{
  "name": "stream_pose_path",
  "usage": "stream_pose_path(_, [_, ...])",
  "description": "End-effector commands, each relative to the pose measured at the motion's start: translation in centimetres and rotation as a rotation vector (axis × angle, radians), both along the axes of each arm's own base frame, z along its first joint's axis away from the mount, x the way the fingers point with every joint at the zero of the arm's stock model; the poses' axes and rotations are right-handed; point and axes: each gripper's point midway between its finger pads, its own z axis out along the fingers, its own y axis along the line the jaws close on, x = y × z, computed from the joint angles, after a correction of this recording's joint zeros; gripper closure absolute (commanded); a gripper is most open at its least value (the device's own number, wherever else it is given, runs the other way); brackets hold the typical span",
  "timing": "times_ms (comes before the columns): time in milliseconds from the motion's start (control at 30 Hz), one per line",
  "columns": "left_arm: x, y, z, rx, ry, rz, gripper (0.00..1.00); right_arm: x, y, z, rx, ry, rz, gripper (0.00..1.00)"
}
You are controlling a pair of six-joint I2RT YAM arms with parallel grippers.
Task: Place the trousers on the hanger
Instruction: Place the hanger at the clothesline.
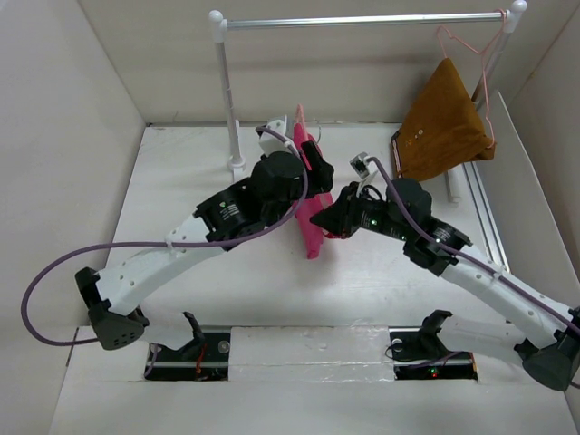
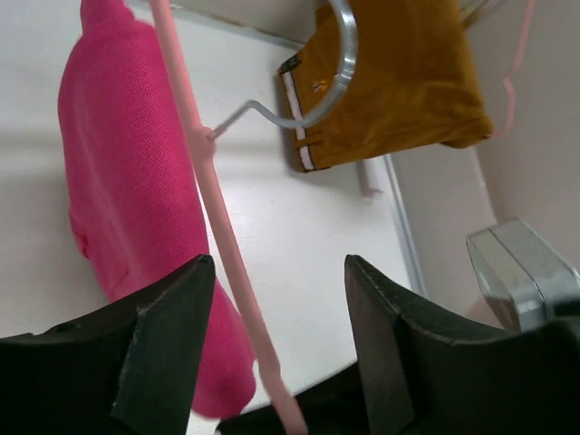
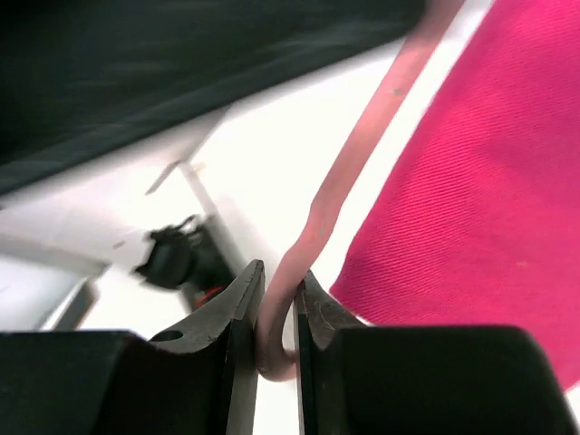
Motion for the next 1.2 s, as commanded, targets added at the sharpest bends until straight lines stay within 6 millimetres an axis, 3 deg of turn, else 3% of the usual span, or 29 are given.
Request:
stream_pose_path(0, [-1.2,0.6,6.7,-0.172,-0.098,-0.066,0.44,2.1,-2.3,8.5,0.041,-0.281,-0.101,1.0])
stream_pose_path(133, [-1.9,1.5,8.5,-0.2,-0.135,-0.086,0.44,3.2,-4.1,9.0,-0.001,-0.297,-0.15,1.0])
stream_pose_path(300, [-2.4,3.1,10.9,-0.245,-0.183,-0.074,0.45,4.3,-6.2,11.4,0.031,-0.358,-0.211,1.0])
stream_pose_path(433, [-2.4,4.1,10.7,-0.235,-0.183,-0.042,0.46,4.1,-6.6,13.3,0.093,-0.411,-0.191,1.0])
stream_pose_path(533, [-2.3,5.4,10.0,-0.222,-0.168,0.009,0.48,4.3,-6.9,13.7,0.126,-0.424,-0.196,1.0])
stream_pose_path(600, [-2.4,6.2,9.4,-0.207,-0.165,0.033,0.48,3.8,-7.6,15.8,0.188,-0.492,-0.215,1.0])
stream_pose_path(667, [-2.4,6.5,9.1,-0.195,-0.159,0.04,0.47,3.9,-8.1,16.3,0.205,-0.517,-0.233,1.0])
stream_pose_path(833, [-2.1,6.3,5.5,-0.122,-0.076,0.065,0.46,4.5,-9.1,17.5,0.183,-0.574,-0.272,1.0])
stream_pose_path(1067, [-2.4,6.7,4.7,-0.135,-0.07,0.067,0.46,6.3,-14.5,22.9,0.133,-0.745,-0.427,1.0])
stream_pose_path(1100, [-2.4,6.5,4.1,-0.125,-0.055,0.063,0.46,6.3,-15.9,24.5,0.126,-0.788,-0.469,1.0])
stream_pose_path(1167, [-2.5,6.2,3.1,-0.12,-0.031,0.057,0.46,7.1,-17.1,25.5,0.103,-0.82,-0.509,1.0])
